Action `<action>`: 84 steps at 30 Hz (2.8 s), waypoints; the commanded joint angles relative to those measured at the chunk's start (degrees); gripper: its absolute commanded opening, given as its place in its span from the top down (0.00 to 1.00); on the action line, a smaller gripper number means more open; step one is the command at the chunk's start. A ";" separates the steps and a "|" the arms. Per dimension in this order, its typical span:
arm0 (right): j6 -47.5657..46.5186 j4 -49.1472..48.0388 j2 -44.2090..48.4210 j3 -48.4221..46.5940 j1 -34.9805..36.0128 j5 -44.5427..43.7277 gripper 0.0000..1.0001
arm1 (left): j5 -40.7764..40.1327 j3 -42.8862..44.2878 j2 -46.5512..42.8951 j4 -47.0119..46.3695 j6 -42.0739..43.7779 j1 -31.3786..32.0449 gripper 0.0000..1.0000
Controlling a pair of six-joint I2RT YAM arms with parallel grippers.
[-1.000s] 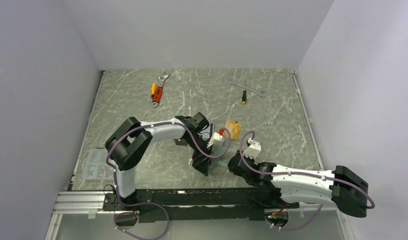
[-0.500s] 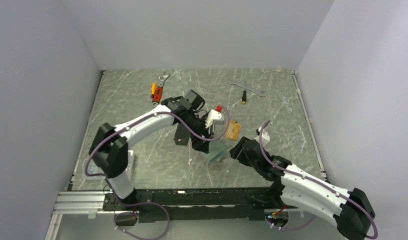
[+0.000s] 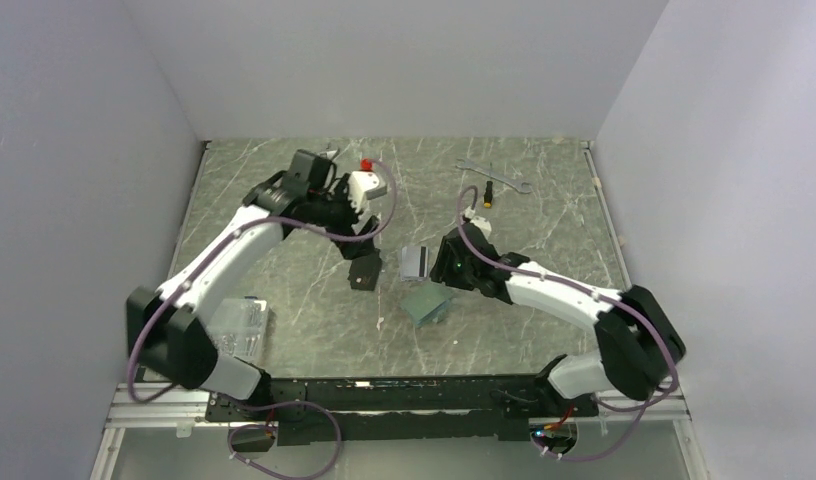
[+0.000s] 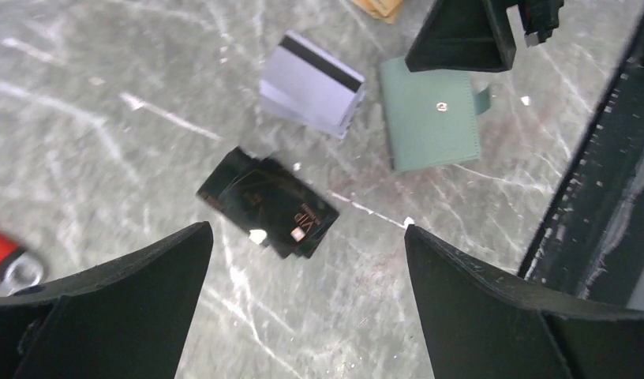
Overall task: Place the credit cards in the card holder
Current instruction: Close the card holder at the center of the board.
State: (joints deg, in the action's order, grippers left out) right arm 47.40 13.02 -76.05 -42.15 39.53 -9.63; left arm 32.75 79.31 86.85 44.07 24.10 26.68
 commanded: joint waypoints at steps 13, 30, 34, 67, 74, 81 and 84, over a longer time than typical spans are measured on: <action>-4.60 -3.06 -5.55 3.56 -0.27 5.59 0.72 | -6.55 -20.19 -15.31 -20.09 -6.41 1.00 0.01; -8.37 -3.32 -7.25 4.29 -0.33 6.29 0.80 | -9.05 -28.97 -0.54 -30.55 19.68 17.95 0.02; -10.09 -4.07 -6.13 4.36 -0.54 7.36 0.75 | -10.71 -26.31 4.06 -29.27 19.49 20.41 0.02; -16.34 1.81 -9.82 -8.26 -4.10 17.06 0.68 | 0.57 -28.86 -2.19 -20.46 10.95 24.86 0.23; -11.80 15.33 -7.29 -13.52 -4.49 8.42 0.54 | -4.73 -28.57 -4.25 -22.29 11.19 26.16 0.25; -7.52 24.52 -8.39 -15.32 -4.18 11.83 0.49 | -11.54 -30.54 -2.65 -27.81 17.11 31.51 0.28; -6.31 25.72 -7.62 -14.84 -3.68 12.73 0.48 | -15.28 -31.92 -2.09 -31.67 18.76 33.69 0.29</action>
State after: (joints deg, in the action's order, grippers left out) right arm 37.89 33.12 -84.38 -55.83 35.33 1.76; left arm 23.11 48.80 84.07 18.46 38.79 57.82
